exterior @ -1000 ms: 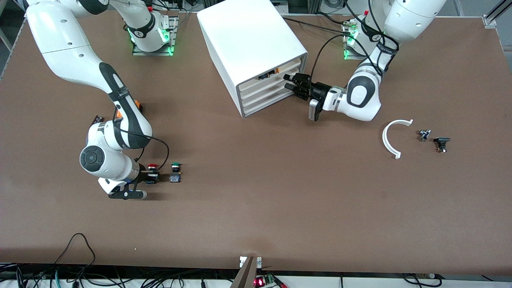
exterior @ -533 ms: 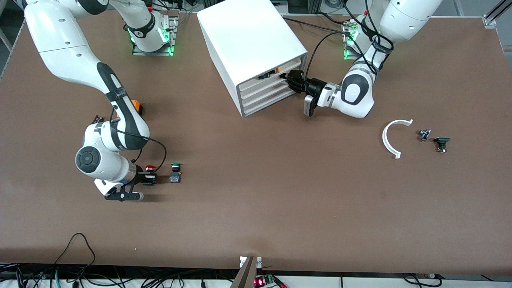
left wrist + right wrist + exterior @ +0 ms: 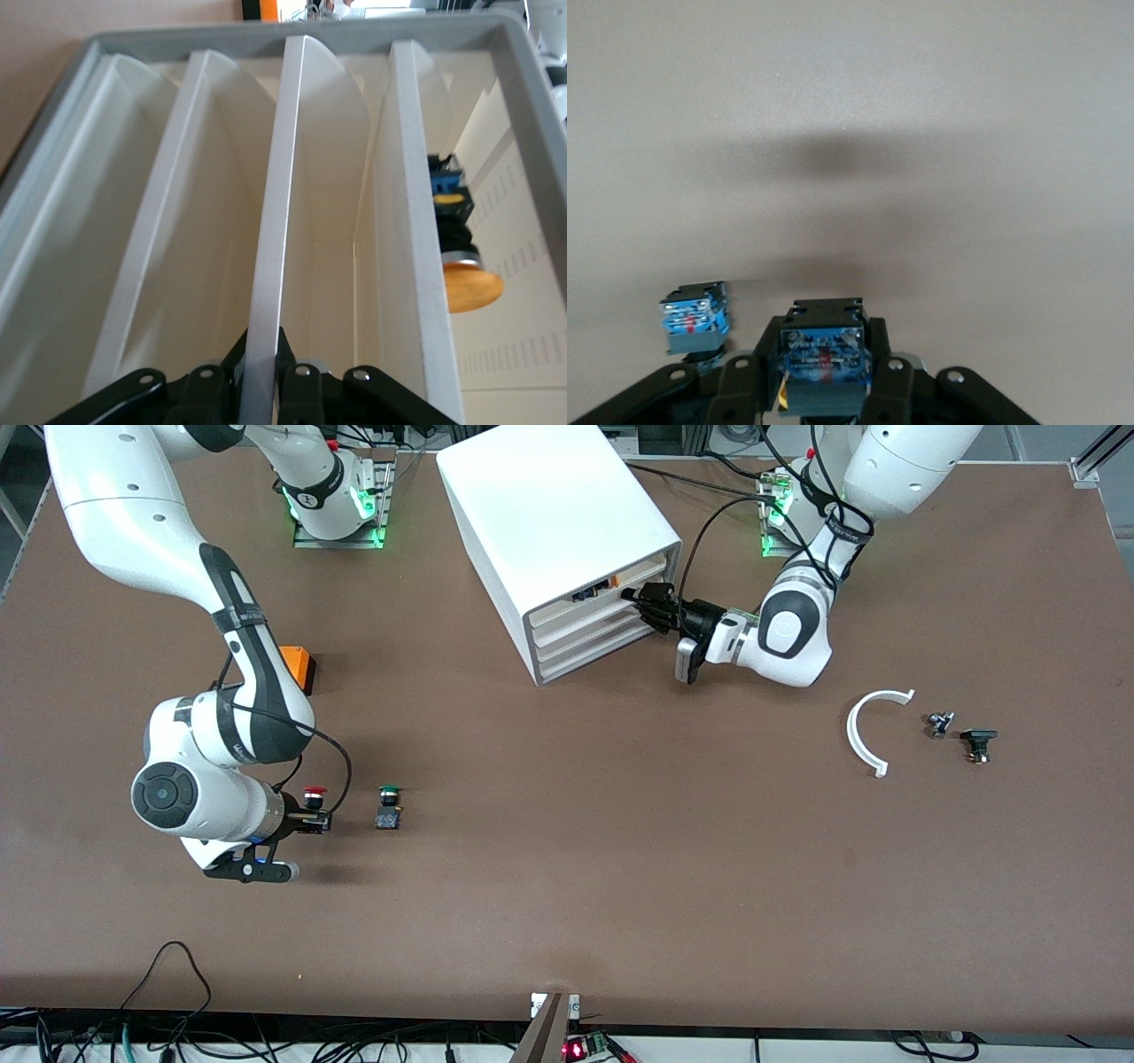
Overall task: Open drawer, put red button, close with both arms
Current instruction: 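Pull the drawer open with the left gripper while the right gripper lifts the button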
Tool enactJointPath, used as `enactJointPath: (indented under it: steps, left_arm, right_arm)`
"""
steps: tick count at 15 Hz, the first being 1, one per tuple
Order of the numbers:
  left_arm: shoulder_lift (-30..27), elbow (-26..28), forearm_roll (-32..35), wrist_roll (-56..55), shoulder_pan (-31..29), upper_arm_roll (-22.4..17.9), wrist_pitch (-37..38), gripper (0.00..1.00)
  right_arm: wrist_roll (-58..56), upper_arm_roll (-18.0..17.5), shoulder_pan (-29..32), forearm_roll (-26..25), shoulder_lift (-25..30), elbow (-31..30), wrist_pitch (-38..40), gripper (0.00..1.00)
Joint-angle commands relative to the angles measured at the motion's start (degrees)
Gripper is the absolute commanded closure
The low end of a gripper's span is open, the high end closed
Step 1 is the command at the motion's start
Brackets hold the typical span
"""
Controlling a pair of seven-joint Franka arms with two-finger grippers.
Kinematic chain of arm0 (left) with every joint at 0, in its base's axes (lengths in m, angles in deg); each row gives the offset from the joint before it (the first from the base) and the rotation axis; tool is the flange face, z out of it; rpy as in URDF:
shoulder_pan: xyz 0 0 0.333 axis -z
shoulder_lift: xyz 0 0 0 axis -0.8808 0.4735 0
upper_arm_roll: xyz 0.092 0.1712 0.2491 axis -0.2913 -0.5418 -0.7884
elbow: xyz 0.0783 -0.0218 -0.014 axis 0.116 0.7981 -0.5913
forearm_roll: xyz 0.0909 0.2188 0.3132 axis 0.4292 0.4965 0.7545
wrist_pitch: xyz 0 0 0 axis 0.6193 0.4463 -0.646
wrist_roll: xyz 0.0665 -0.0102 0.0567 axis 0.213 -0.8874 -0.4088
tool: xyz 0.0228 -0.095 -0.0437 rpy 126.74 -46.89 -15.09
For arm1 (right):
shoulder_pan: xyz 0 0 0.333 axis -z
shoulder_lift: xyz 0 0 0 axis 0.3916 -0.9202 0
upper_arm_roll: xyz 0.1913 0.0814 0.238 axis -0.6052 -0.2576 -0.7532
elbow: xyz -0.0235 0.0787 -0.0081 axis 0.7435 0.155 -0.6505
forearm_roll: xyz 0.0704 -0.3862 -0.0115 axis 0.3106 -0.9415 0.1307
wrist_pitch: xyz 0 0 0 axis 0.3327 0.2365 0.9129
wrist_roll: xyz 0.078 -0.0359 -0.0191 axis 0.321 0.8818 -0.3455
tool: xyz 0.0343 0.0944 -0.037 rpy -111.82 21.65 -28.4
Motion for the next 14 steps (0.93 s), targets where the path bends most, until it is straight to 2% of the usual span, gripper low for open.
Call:
enactJointPath:
  steps: [1,5,9,12,14]
  left_arm:
    - [-0.5,-2.3,-0.5,-3.9,-3.0,0.1,-0.1,1.0]
    - [-0.1,-6.2,0.8,-7.7,-4.5,-0.9,-0.1,1.0]
    - [4.1,-12.8,8.4,-11.0,-9.7,-0.9,0.2,1.0]
    - [7.0,-16.5,10.8,-11.3,-11.6,-1.0,0.2,1.0]
    - [8.5,-18.6,11.7,-11.4,-12.9,-1.0,0.2,1.0]
  right_arm:
    - [7.0,-0.2,-2.3,-2.4,-0.2,4.5,5.7,1.0]
    - [16.7,-0.2,-6.6,-2.4,-0.2,8.1,10.4,1.0]
    - [26.9,-0.9,-10.1,-1.9,-0.1,8.8,11.6,1.0]
    - [33.8,-0.8,-13.5,-1.7,-0.4,13.0,14.6,1.0]
    - [38.7,-0.9,-15.9,-1.0,-0.3,13.7,16.2,1.0]
